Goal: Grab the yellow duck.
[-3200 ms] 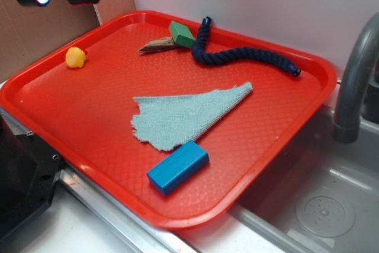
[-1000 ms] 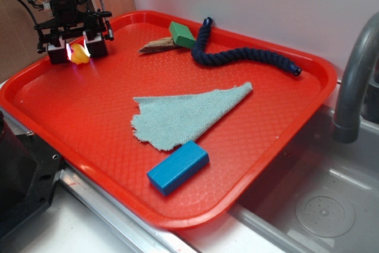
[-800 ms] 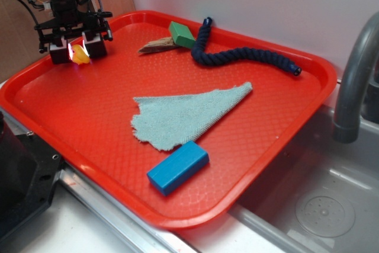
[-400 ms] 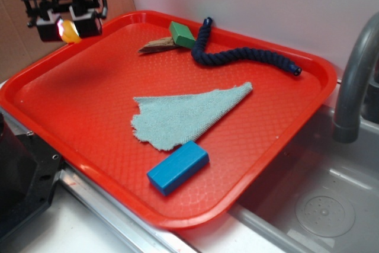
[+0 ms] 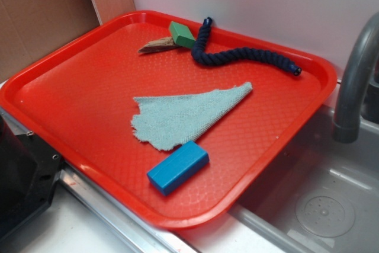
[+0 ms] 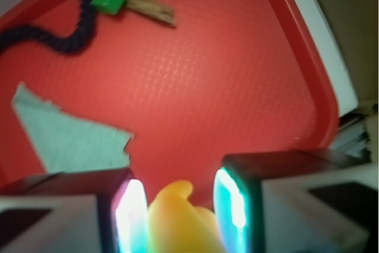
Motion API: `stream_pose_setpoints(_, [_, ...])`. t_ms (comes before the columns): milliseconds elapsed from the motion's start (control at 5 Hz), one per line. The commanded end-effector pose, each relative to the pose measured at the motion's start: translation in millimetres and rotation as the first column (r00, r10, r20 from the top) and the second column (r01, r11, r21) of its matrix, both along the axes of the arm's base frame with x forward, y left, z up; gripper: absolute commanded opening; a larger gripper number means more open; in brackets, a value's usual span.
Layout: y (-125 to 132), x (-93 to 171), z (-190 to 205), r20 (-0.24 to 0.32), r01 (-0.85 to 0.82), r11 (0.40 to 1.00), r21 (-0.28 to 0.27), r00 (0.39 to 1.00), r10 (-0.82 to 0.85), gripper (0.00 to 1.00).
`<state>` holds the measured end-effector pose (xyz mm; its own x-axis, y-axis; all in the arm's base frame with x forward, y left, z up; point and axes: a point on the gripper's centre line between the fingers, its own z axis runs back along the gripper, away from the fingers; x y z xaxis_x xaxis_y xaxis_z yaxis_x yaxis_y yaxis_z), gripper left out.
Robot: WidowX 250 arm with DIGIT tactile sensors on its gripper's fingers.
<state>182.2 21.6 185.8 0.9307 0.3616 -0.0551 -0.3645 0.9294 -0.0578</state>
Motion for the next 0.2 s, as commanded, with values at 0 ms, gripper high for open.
stream_pose_setpoints(0, [0.9,-10.8,30.3,0.076,0.214,0.977,-0.021,0.974,-0.212,0.0])
